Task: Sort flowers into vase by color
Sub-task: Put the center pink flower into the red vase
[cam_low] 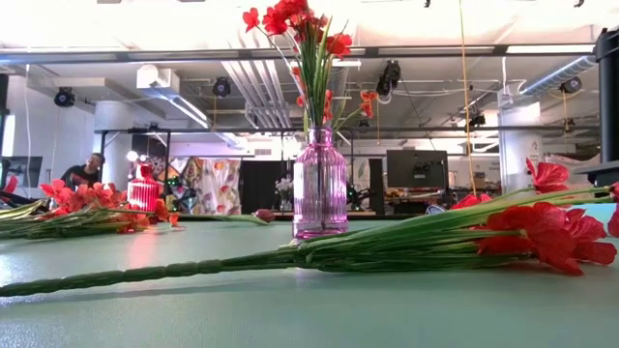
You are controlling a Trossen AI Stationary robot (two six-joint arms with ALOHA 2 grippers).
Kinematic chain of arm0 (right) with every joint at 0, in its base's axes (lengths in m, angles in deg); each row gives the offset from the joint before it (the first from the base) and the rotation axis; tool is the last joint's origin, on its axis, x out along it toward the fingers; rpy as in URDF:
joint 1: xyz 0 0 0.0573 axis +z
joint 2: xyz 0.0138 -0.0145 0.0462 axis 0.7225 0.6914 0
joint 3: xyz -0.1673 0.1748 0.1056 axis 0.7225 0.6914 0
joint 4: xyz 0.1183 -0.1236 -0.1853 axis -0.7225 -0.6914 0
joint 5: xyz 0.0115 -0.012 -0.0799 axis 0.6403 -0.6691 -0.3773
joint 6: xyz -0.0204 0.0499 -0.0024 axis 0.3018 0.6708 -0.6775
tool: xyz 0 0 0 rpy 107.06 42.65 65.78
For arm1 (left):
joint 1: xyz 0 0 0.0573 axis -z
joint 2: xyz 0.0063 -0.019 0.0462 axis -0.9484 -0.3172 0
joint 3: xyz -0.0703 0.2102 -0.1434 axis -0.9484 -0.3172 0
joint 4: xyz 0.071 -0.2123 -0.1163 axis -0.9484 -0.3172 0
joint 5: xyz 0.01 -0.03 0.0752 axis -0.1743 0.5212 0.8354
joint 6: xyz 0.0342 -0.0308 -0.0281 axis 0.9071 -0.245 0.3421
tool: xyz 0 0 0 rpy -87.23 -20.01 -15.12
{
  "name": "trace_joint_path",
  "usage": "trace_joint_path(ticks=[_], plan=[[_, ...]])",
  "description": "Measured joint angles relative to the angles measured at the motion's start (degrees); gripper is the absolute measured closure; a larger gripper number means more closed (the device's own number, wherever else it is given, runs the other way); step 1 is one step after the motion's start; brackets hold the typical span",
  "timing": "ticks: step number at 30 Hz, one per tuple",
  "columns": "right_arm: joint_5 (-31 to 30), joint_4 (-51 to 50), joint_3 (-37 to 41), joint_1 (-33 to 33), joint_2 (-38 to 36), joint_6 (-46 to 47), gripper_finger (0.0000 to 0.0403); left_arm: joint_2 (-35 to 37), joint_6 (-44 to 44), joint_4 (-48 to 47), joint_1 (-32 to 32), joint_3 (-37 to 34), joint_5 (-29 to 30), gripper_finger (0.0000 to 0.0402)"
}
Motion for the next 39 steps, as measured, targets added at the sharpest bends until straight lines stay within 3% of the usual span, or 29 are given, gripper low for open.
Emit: trace_joint_path(ticks=[2, 9, 16, 25, 30, 33, 39], plan=[[-1.3, 0.0, 0.0, 0.0, 0.0, -0.3, 0.0373, 0.0, -0.1, 0.1, 0.0, 0.0, 0.2, 0.0390], [-3.2, -1.6, 0.0, 0.1, -0.6, 0.4, 0.0297, 1.5, -0.1, -2.4, -0.1, 0.0, 2.9, 0.0400], [-11.8, -8.7, 0.0, 0.0, -4.8, 0.3, 0.0220, 8.8, -0.1, -12.1, -0.1, 0.0, 8.7, 0.0401], [-15.2, -15.7, 0.0, -0.2, -10.2, -1.1, 0.0181, 20.9, -1.5, -31.2, -1.0, 0.0, 28.2, 0.0401], [-16.1, -16.7, 0.0, -0.2, -11.4, -1.5, 0.0176, 25.3, -2.7, -36.5, -7.2, 0.0, 40.9, 0.0402], [-16.1, -17.2, 0.0, -0.2, -11.4, -1.7, 0.0177, 27.4, -2.1, -39.6, -11.9, 0.0, 41.1, 0.0402], [-16.2, -18.2, 0.0, -0.7, -10.4, -3.1, 0.0175, 28.8, -3.4, -44.2, -25.4, 0.0, 33.0, 0.0401]])
